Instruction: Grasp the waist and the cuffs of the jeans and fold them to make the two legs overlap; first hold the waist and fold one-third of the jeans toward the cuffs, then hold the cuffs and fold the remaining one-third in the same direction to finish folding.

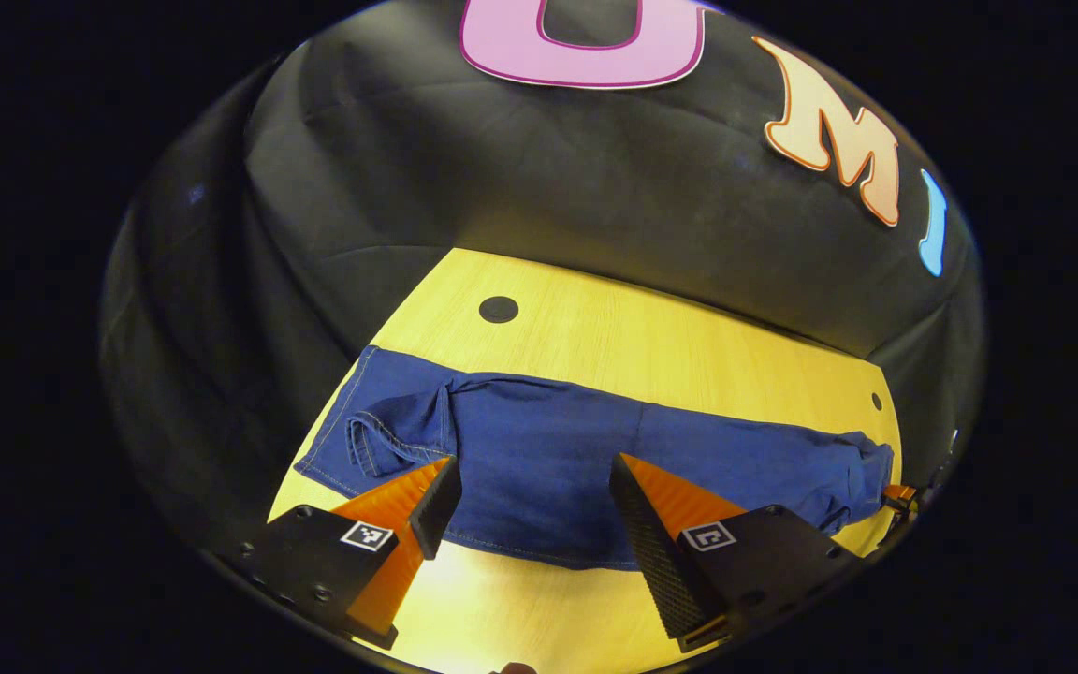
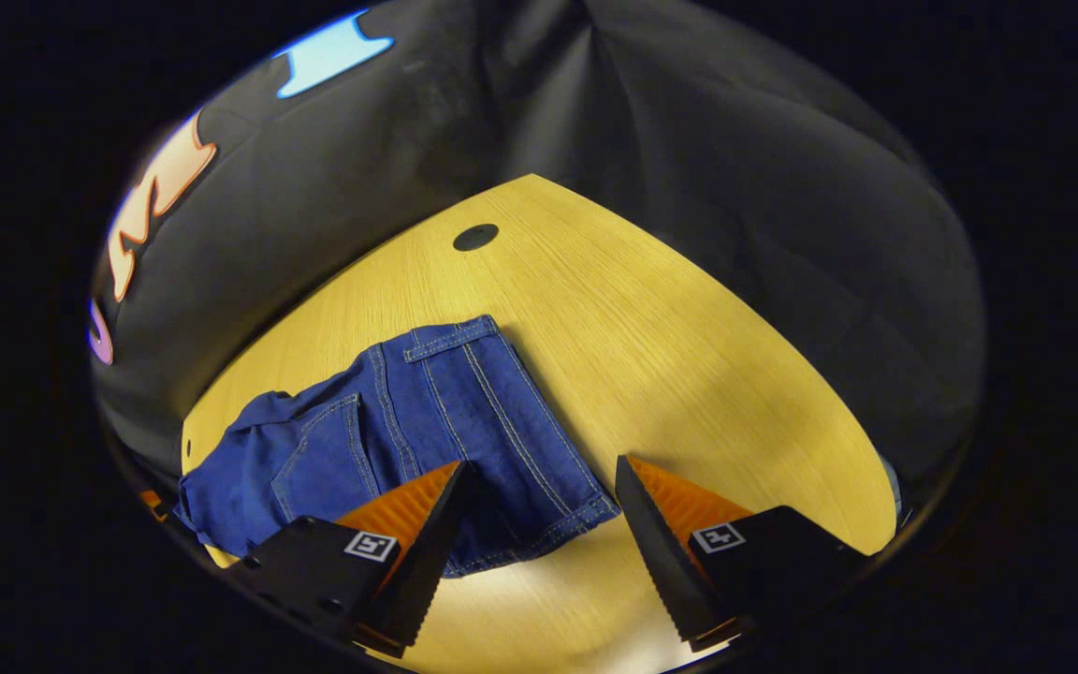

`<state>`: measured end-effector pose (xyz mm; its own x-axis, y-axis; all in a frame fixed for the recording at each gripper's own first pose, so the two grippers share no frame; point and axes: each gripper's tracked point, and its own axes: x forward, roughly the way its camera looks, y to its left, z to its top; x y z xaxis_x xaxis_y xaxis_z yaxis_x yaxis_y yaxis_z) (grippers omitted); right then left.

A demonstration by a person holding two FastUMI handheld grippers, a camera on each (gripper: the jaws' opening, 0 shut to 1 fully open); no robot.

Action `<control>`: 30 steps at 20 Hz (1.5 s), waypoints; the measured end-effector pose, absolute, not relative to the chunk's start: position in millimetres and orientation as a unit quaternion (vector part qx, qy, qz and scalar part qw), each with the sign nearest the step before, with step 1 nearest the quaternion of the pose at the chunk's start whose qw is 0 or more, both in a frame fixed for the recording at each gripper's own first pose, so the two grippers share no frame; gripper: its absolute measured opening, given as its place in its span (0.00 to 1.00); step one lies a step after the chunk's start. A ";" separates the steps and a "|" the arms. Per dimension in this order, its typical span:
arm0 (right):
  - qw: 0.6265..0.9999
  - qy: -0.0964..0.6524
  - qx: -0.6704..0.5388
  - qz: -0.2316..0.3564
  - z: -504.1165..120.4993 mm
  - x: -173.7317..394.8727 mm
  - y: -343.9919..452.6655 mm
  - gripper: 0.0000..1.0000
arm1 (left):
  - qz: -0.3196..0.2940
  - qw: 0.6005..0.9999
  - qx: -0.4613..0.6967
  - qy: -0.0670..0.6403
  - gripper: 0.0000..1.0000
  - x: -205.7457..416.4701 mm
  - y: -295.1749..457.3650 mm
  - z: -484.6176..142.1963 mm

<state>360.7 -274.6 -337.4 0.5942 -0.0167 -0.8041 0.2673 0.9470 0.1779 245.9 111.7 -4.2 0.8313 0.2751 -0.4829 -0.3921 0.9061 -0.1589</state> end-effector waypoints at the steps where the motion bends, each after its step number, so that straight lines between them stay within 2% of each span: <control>1: 0.886 0.437 0.133 -0.081 -335.4 360.7 -275.3 0.98 | 0.179 0.947 -0.132 0.231 0.96 243.9 109.8 -5.0; 6: 0.898 0.419 0.097 -0.090 -339.3 360.5 -269.3 0.96 | 0.192 0.941 -0.163 0.225 0.96 236.0 110.0 -10.3; 7: 0.898 0.419 0.109 -0.084 -341.3 361.1 -261.2 0.91 | 0.192 0.940 -0.171 0.225 0.96 234.3 110.2 -11.6; 9: 0.898 0.411 0.125 -0.095 -341.0 362.3 -258.0 0.64 | 0.188 0.939 -0.181 0.226 0.96 229.7 110.4 -13.1; 10: 0.893 0.419 0.128 -0.100 -341.7 359.1 -255.0 0.64 | 0.185 0.938 -0.185 0.226 0.96 228.4 110.0 -13.4; 13: 0.896 0.414 0.119 -0.108 -337.0 361.2 -251.8 0.41 | 0.180 0.939 -0.189 0.222 0.95 224.5 111.0 -11.8; 15: 0.898 0.412 0.099 -0.121 -335.3 360.1 -250.5 0.30 | 0.176 0.940 -0.192 0.221 0.95 222.5 110.5 -11.7; 17: 0.910 0.394 0.049 -0.115 -332.1 362.1 -249.7 0.24 | 0.171 0.941 -0.194 0.218 0.95 220.0 110.8 -11.2; 20: 0.911 0.392 0.035 -0.119 -328.0 362.4 -244.9 0.24 | 0.162 0.943 -0.193 0.216 0.95 214.3 112.8 -9.9; 23: 0.903 0.399 0.083 -0.137 -327.1 363.2 -246.2 0.06 | 0.150 0.946 -0.194 0.214 0.95 209.1 114.5 -10.0; 24: 0.901 0.400 0.089 -0.141 -322.3 361.9 -245.7 0.04 | 0.145 0.946 -0.195 0.214 0.95 207.6 115.6 -10.8; 30: 0.909 0.354 0.138 -0.171 -269.9 359.9 -245.6 0.02 | 0.116 0.948 -0.206 0.214 0.96 196.5 126.0 -18.2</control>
<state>359.9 -245.6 -269.9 0.6907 -0.2136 -0.6909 0.4093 0.9031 0.1300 196.5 126.0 -18.2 0.8813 0.1324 -0.4535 -0.3090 0.8877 -0.3413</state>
